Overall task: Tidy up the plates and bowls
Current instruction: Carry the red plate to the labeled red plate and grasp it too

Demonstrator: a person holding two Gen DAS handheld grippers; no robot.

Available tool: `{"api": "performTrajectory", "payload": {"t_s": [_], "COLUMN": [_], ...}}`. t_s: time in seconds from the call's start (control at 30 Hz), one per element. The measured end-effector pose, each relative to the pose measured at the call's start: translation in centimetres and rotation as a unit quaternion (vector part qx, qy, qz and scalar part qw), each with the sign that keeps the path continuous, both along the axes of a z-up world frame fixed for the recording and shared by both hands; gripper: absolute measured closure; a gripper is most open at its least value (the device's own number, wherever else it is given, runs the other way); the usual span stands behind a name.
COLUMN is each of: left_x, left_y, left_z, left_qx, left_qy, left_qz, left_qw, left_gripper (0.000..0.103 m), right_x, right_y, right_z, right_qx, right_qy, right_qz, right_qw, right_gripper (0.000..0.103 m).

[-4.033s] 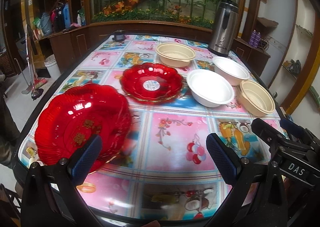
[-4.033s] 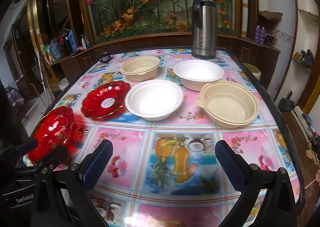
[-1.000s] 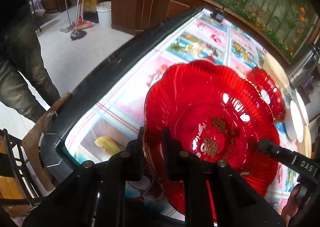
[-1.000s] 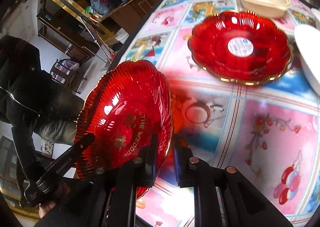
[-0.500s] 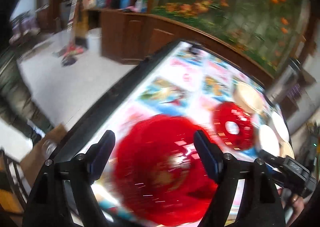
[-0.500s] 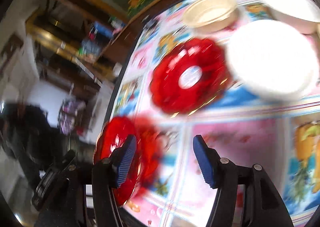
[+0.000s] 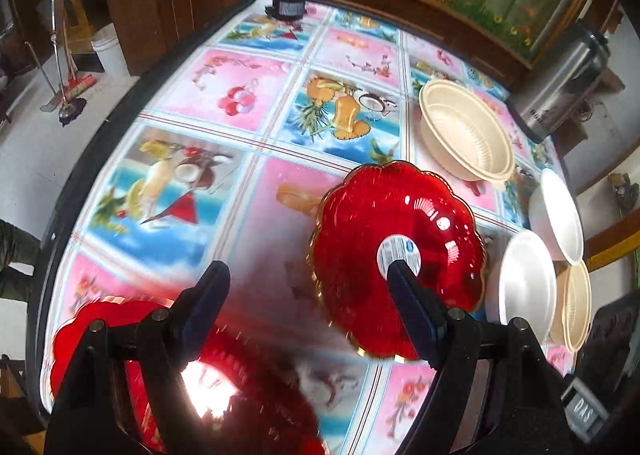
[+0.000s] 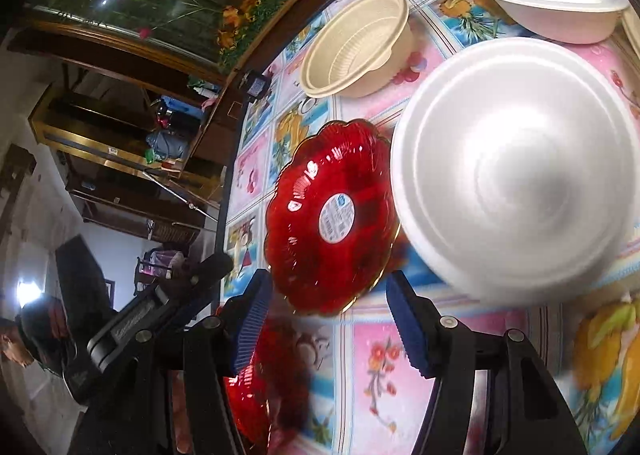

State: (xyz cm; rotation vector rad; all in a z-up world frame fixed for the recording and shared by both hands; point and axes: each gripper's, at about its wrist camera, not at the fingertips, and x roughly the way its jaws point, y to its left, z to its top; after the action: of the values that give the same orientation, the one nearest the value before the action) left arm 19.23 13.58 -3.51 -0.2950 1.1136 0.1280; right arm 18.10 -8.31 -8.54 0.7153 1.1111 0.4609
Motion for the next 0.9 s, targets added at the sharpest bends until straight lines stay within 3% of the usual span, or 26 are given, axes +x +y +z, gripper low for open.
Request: {"api": "performTrajectory", "payload": {"t_s": [0.2, 0.27, 0.33, 0.43, 0.57, 0.6, 0.67, 0.9], "left_x": [2.0, 2.4, 2.8, 3.2, 3.4, 3.4, 3.3, 1.6], "left_y": [0.1, 0.0, -0.6, -1.2, -1.3, -1.3, -1.0, -0.9], "left_z": [-2.2, -2.7, -3.1, -3.9, -4.8, -4.9, -4.8, -3.0], "left_qx": [-0.019, -0.033, -0.036, -0.031, -0.024, -0.021, -0.027, -0.009], "left_qy": [0.028, 0.035, 0.043, 0.06, 0.071, 0.073, 0.072, 0.045], "left_qz": [0.007, 0.006, -0.006, -0.02, -0.015, -0.014, -0.009, -0.01], "left_qw": [0.9994, 0.9988, 0.9984, 0.9975, 0.997, 0.997, 0.997, 0.9989], "left_gripper": [0.022, 0.03, 0.048, 0.061, 0.079, 0.084, 0.086, 0.086], "right_x": [1.5, 1.8, 2.1, 2.2, 2.7, 2.7, 2.7, 1.9], "right_y": [0.0, 0.1, 0.3, 0.4, 0.5, 0.6, 0.5, 0.7], "right_z": [-1.1, -1.2, -1.4, -1.7, -2.4, -2.5, -2.8, -2.0], "right_qx": [-0.011, -0.014, -0.021, -0.036, -0.047, -0.051, -0.059, -0.062], "right_qy": [0.015, 0.015, 0.015, 0.019, 0.027, 0.027, 0.031, 0.014], "right_qz": [-0.012, -0.013, -0.011, -0.009, -0.007, -0.006, -0.004, 0.001], "right_qw": [1.0, 1.0, 1.0, 0.999, 0.999, 0.998, 0.998, 0.998], "right_gripper": [0.044, 0.046, 0.057, 0.071, 0.08, 0.087, 0.094, 0.094]}}
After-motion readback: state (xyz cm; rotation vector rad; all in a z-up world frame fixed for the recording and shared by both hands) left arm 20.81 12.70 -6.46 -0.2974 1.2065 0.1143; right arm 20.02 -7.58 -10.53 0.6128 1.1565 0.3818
